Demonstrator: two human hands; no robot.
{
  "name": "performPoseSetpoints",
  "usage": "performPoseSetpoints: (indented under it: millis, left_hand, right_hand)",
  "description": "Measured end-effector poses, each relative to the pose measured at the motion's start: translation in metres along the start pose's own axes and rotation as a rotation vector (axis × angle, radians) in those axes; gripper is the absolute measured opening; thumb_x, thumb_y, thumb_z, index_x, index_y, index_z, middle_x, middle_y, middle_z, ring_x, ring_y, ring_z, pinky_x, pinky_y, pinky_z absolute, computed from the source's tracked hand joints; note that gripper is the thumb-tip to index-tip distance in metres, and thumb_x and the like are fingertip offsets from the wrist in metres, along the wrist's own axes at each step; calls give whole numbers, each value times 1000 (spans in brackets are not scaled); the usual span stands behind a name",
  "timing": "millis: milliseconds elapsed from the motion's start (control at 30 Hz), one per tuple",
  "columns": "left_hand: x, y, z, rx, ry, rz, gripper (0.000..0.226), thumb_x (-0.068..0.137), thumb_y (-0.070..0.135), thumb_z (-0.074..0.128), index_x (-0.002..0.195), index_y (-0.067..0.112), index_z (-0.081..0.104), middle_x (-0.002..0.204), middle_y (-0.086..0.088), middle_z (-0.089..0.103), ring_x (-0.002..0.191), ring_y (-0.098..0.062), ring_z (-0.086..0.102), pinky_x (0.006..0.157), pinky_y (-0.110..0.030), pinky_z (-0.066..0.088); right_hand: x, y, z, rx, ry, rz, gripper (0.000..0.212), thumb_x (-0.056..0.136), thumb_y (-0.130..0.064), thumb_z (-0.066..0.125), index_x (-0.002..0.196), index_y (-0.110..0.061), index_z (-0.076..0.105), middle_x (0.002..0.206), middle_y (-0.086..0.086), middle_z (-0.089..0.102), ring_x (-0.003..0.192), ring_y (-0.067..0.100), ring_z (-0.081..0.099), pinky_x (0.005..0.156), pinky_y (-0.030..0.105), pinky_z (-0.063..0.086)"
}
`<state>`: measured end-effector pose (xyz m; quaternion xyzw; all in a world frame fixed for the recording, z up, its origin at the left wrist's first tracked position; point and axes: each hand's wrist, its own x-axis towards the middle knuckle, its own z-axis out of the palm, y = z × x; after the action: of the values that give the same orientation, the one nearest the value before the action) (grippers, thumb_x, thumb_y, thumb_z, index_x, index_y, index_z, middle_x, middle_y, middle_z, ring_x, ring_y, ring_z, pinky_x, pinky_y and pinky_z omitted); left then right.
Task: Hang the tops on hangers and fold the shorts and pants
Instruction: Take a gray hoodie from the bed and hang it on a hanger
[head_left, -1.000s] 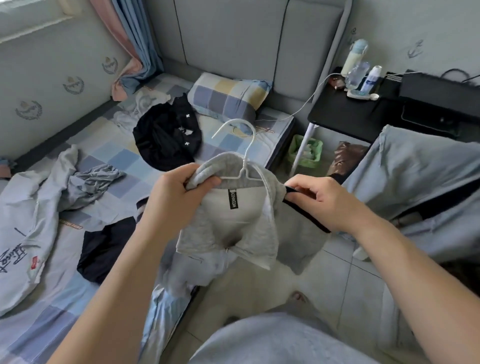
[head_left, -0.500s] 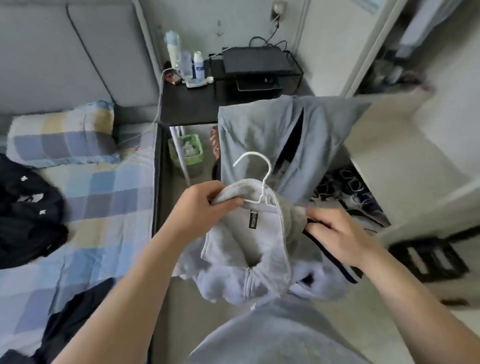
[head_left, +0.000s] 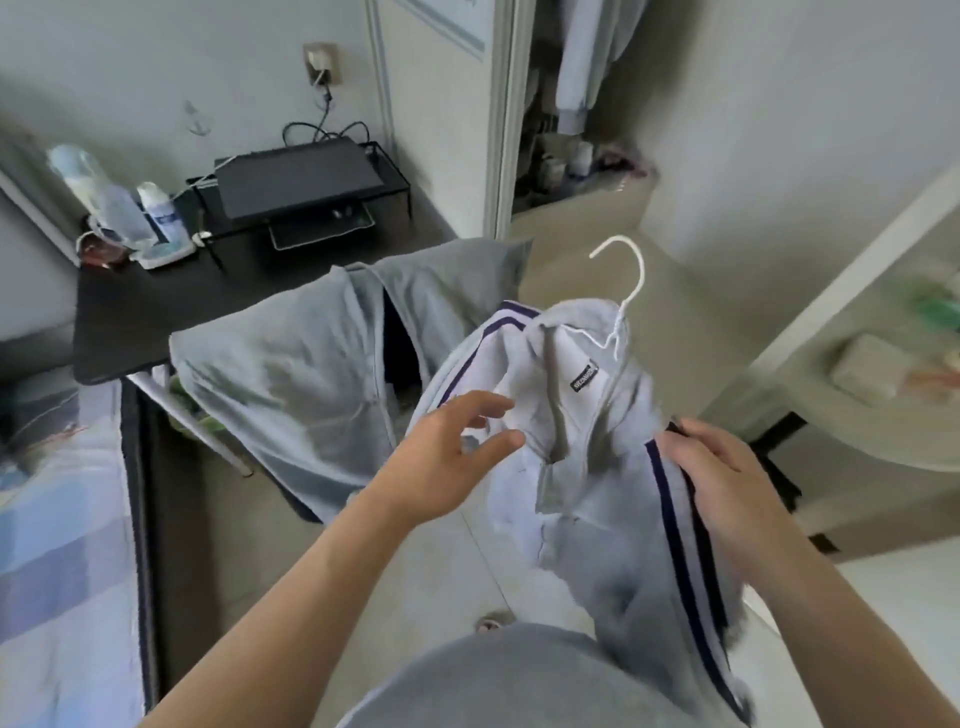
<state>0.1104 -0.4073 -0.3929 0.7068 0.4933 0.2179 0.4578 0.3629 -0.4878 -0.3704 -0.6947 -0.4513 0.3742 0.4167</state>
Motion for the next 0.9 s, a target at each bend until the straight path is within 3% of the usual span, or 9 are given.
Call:
performPoseSetpoints:
  millis: [33,100,200,367,567,700,900]
  left_hand:
    - [12,9,4,-19,-25,12,31,92,50,63,120,38,63,118,25,63,112,7,56,89,-16,44]
    - [35,23,12,-35,-76,34,23,93,48,63,112,35,66,110,24,67,106,6,60,89,-17,48]
    - [60,37,21,-55,-151,49,20,92,50,66,105,35,69,102,26,68,98,6,63,83,-12,49]
    - [100,47,38,-11,-293,101,28,84,60,69,107,45,63,114,24,61,109,8,56,91,-20,49]
    - [167,62,39,67,-473,249,67,75,66,73,131,45,43,125,29,52,115,8,50,94,-20,44]
    - [220,77,18,140,-449,367,64,73,62,77,121,41,40,119,20,54,108,-3,53,93,-31,49]
    - [297,103,-31,140,-311,525,65,78,55,74,128,38,37,122,16,56,114,-9,54,99,-40,47]
  right_hand:
    - [10,-6,-5,-10,2,-51,34,92,-36,55,76,-7,47,64,12,40,52,15,38,54,33,36]
    - [29,-21,-11,-6,0,-138,36,90,-36,49,62,-20,35,56,-6,29,51,7,30,50,21,29]
    - [60,-35,-13,8,91,-177,40,93,-29,47,58,-32,30,55,-15,27,50,3,26,46,14,25]
    - [113,-53,-13,76,332,-191,42,98,-26,46,58,-34,33,54,-16,31,50,2,29,46,11,28]
    - [191,-89,-15,161,525,-227,41,96,-26,48,59,-31,32,55,-15,31,53,4,28,48,16,28]
    - [240,-130,-8,212,636,-280,40,97,-19,49,63,-26,29,57,-15,29,56,5,27,50,21,27]
    - [304,-197,-7,227,795,-360,33,100,-15,50,70,-17,38,62,-6,32,60,8,31,53,23,29]
